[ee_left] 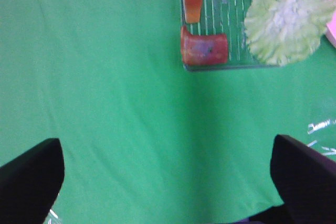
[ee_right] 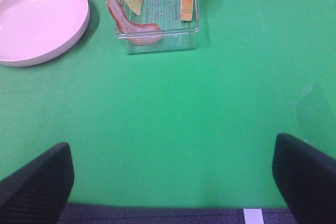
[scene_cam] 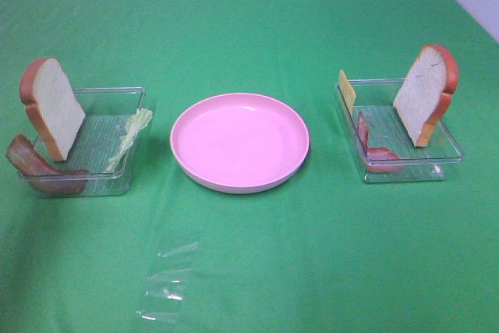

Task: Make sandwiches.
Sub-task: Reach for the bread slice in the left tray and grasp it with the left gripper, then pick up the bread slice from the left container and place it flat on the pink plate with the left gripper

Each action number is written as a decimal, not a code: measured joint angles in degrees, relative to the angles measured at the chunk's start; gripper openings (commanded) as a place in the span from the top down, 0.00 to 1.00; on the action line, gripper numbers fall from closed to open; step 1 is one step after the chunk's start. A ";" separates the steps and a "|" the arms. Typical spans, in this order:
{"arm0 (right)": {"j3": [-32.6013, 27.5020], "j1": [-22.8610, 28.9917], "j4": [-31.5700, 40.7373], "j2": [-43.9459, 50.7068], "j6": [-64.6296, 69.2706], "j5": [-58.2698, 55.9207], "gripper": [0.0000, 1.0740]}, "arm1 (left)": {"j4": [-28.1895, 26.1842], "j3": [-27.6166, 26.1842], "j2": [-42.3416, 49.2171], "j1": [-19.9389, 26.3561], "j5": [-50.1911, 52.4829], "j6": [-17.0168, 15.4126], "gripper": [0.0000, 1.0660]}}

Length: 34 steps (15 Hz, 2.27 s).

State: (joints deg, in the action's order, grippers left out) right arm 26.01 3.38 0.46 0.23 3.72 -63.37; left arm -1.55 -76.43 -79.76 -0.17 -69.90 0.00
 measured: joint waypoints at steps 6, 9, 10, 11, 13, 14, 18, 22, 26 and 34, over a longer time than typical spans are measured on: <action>0.00 0.00 0.00 0.00 0.00 0.00 0.09 | 0.92 -27.33 -31.86 -2.75 0.17 -1.15 0.05; 0.00 0.00 0.00 0.00 0.00 0.00 0.09 | 0.92 -31.80 -39.25 -3.32 0.23 -1.32 0.05; 0.00 0.00 0.00 0.00 0.00 0.00 0.09 | 0.92 -31.91 -40.97 -3.32 0.23 -1.32 0.05; 0.00 0.00 0.00 0.00 0.00 0.00 0.09 | 0.92 -31.91 -41.94 -3.32 0.23 -1.32 0.05; 0.00 0.00 0.00 0.00 0.00 0.00 0.09 | 0.92 -31.97 -45.32 -3.32 0.23 -1.38 0.05; 0.00 0.00 0.00 0.00 0.00 0.00 0.09 | 0.92 -31.97 -46.64 -3.32 0.23 -1.38 0.05; 0.00 0.00 0.00 0.00 0.00 0.00 0.09 | 0.86 -31.97 -48.64 -3.32 0.23 -1.32 0.18; 0.00 0.00 0.00 0.00 0.00 0.00 0.09 | 0.86 -31.97 -48.64 -3.32 0.23 -1.32 0.57; 0.00 0.00 0.00 0.00 0.00 0.00 0.09 | 0.80 -31.97 -48.64 -3.32 0.23 -1.32 0.67; 0.00 0.00 0.00 0.00 0.00 0.00 0.09 | -0.74 -32.26 -48.64 -3.32 0.23 -1.32 1.00</action>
State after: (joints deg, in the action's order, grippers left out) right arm 26.01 3.38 0.46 0.23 3.72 -63.37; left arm -2.29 -108.69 -128.40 -3.50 -69.67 -1.32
